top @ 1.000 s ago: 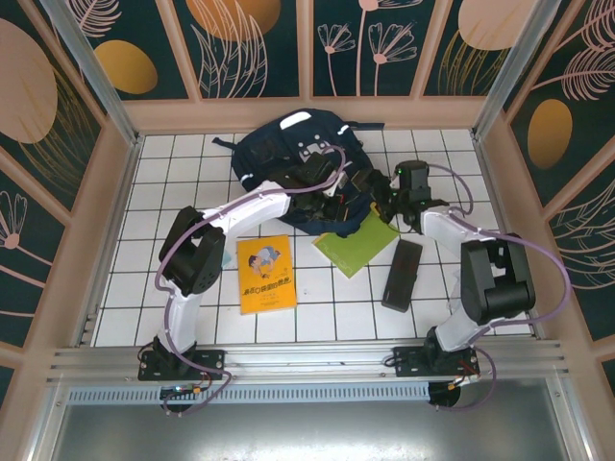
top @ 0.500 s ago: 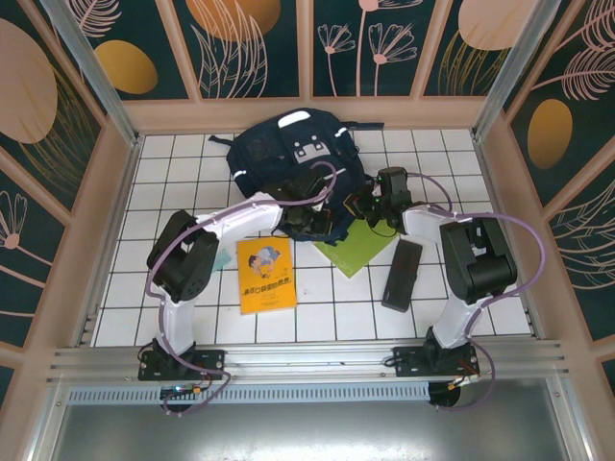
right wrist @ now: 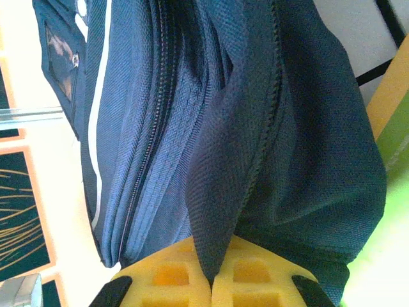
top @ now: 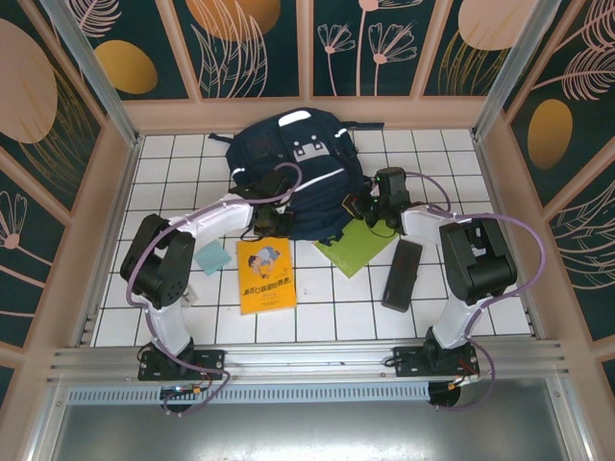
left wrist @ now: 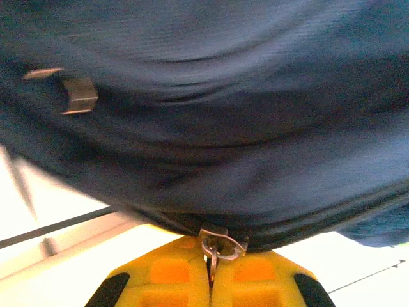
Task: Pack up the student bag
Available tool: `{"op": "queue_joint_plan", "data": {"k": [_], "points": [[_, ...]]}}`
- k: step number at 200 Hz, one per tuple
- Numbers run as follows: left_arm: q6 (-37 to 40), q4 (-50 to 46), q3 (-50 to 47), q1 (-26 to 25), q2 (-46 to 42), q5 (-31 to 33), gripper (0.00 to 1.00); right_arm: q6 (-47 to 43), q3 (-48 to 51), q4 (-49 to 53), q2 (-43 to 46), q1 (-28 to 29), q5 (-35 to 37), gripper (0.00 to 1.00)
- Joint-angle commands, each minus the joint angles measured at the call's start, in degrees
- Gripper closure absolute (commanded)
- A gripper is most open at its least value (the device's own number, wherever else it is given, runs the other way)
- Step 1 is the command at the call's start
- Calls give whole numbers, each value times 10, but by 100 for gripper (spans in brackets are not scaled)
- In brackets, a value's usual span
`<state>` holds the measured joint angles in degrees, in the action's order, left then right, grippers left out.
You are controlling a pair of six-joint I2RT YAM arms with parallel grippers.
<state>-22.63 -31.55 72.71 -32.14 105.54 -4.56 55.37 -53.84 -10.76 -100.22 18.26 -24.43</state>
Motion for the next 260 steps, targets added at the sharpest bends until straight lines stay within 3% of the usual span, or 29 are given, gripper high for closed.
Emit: {"op": "queue_joint_plan", "data": {"k": [1, 16, 46, 120, 147, 167, 207, 260], "points": [[26, -86, -10, 20, -30, 28, 100, -21, -1, -25, 10, -34, 78, 100], [34, -109, -11, 20, -35, 29, 100, -29, -14, -19, 6, -40, 82, 100], [45, -114, -24, 26, -39, 109, 100, -52, -43, 2, 5, -46, 91, 100], [99, -32, 0, 97, 15, 195, 100, -100, -58, 18, 9, -53, 98, 100], [157, -19, 22, 103, 46, 169, 100, -122, -68, 24, 6, -52, 98, 100], [213, -38, 23, 103, 52, 110, 100, -148, -82, 37, 5, -52, 102, 100], [245, 1, -8, 127, 28, 203, 100, -184, -104, 49, -2, -53, 108, 100], [277, 40, 60, 192, 78, 223, 100, -192, -108, 32, -14, -51, 77, 100]]}}
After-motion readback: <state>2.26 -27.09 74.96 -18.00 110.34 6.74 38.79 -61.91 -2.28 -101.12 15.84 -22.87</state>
